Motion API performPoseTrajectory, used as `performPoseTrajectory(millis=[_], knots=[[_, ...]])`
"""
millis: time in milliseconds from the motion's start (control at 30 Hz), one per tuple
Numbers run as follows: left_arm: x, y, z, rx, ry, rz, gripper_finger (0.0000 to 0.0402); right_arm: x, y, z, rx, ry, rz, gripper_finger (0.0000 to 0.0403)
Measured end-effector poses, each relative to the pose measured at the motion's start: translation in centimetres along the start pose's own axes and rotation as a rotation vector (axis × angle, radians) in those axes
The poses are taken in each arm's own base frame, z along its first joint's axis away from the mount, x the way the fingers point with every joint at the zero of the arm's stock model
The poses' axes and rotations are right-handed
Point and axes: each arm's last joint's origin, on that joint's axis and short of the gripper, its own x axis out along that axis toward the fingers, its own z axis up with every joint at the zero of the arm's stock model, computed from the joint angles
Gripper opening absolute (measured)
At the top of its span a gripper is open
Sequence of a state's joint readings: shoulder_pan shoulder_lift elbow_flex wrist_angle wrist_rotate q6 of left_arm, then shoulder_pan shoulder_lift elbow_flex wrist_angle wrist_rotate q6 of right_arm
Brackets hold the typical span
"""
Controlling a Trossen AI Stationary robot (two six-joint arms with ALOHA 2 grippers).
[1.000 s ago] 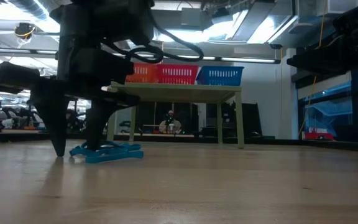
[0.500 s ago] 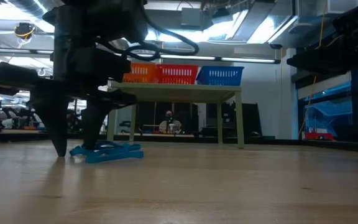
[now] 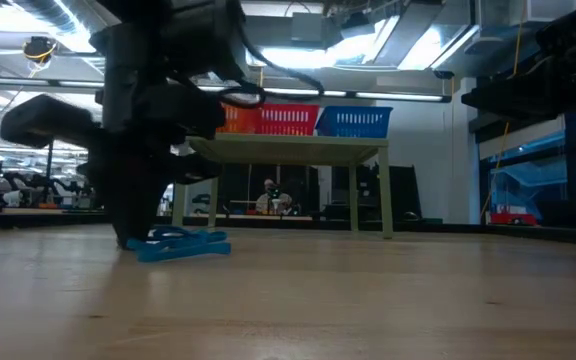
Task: Pick & Place Office Desk Supplies
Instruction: Put the blue rubber band into the blue bin on the shelf
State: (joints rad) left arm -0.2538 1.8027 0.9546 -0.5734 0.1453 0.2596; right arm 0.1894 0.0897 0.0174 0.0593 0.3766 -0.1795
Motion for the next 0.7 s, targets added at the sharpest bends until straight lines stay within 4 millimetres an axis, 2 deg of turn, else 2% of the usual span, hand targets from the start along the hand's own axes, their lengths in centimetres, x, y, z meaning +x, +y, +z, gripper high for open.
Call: performPoseTrajectory(millis=[200,367,433,600,700], knots=[[-0.9,0.7,-0.1,-0.080,-0.067,-0.121,0.0005,0.0,0.0,0.0,0.000,0.000,0.000,0.0195],[-3.0,1.2,-0.2,-0.152,-0.147,-0.269,0.0002,0.0,0.0,0.0,0.001,0.000,0.000,0.0195],[-5.0,1.6,0.6,-0.151,-0.253,-0.292,0.0002,0.0,0.0,0.0,0.001,0.000,0.000,0.0195],[-9.2,2.0,0.9,-0.176,-0.413,-0.297,0.0002,0.0,0.0,0.0,0.001,0.000,0.000,0.0195],[-12.7,2.3,1.2,-0.177,-0.558,-0.260,0.0003,0.0,0.0,0.0,0.004,0.000,0.000,0.0195]])
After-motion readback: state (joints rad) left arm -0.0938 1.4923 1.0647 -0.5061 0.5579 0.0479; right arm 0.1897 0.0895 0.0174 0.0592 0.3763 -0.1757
